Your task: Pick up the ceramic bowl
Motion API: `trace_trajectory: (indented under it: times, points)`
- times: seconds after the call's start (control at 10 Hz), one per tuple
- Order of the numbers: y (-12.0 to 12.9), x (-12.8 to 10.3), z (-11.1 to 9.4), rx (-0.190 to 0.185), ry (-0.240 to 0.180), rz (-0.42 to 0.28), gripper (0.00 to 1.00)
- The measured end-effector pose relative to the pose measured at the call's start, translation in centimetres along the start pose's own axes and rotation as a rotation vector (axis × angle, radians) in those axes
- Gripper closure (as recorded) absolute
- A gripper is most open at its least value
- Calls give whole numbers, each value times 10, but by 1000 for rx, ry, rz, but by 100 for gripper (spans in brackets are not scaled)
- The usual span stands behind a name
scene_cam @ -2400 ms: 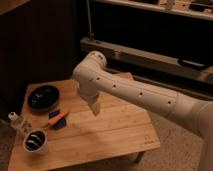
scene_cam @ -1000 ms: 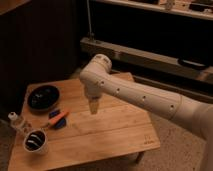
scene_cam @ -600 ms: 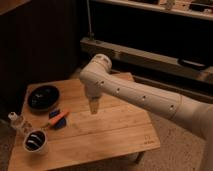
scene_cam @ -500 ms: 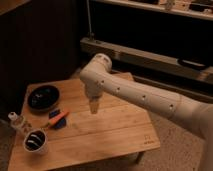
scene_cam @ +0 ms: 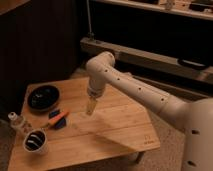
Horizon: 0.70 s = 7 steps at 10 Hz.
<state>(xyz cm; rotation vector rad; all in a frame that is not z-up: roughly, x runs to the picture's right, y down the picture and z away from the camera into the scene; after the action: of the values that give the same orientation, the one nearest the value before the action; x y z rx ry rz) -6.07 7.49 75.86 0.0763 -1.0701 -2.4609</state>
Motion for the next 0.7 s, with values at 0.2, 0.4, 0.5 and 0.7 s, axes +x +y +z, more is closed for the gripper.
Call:
trace_trajectory:
  times: [0.2,0.4,0.5,0.7]
  points:
    - [0,-8,3,37,-16,156,20]
    - [0,-15,-3,34,-57,314,20]
    - [0,-16,-7,23,-73,355,20]
    - [1,-19,-13,8,-92,410,20]
